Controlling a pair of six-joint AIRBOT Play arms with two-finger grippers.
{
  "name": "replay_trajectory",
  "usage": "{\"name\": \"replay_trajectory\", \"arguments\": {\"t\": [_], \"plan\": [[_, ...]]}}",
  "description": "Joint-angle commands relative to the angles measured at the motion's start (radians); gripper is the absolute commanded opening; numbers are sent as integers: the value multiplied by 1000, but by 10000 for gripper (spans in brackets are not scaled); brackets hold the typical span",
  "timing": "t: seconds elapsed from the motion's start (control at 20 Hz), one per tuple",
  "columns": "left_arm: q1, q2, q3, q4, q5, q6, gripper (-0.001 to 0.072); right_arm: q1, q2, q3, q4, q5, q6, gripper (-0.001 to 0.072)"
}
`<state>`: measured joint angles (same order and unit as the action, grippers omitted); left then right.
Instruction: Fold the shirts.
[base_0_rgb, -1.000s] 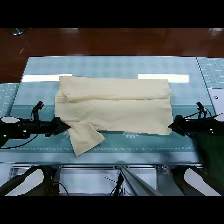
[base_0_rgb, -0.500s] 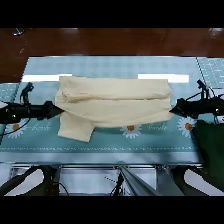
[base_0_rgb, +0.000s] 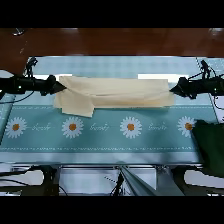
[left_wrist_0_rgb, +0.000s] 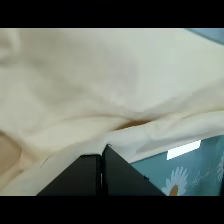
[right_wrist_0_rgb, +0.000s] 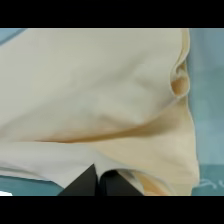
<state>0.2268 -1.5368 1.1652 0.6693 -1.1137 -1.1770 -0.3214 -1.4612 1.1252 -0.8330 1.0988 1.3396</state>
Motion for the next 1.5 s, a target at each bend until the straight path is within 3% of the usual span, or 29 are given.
{"name": "replay_trajectory", "arguments": {"t": [0.0, 0.25, 0.45, 0.5, 0.55, 0.6, 0.7, 0.8, 0.95, 1.1, 1.3, 1.45], "plan": [[-13, -172, 208, 0, 3, -87, 33, 1, -116, 119, 44, -36, 5, 23], [-15, -332, 436, 0, 2, -154, 33, 1, -252, 249, 91, -36, 22, 23], [-36, -393, 467, 0, 3, -132, 42, 1, -320, 278, 147, -74, 8, 30], [-41, -402, 467, 0, 3, -134, 204, 1, -332, 278, 164, -89, 7, 275], [-41, -402, 467, 4, -5, -133, 615, 0, -335, 278, 171, -93, -3, 652], [-27, -396, 476, 5, -30, -133, 700, -9, -330, 278, 163, -84, -33, 623], [37, -384, 530, 78, -135, -168, 699, -55, -307, 278, 148, -51, -35, 623], [128, -367, 592, 230, -282, -268, 699, -114, -292, 278, 136, 8, -34, 623], [245, -295, 577, 360, -425, -280, 699, -153, -306, 277, 24, 78, 14, 623], [273, -148, 409, 341, -346, -224, 699, -131, -353, 277, 37, 111, 11, 623], [212, 84, 90, 194, -105, -103, 699, -61, -410, 277, 48, 118, 9, 623], [136, 154, -14, 113, -56, -34, 699, -7, -437, 277, 95, 113, -3, 623]]}}
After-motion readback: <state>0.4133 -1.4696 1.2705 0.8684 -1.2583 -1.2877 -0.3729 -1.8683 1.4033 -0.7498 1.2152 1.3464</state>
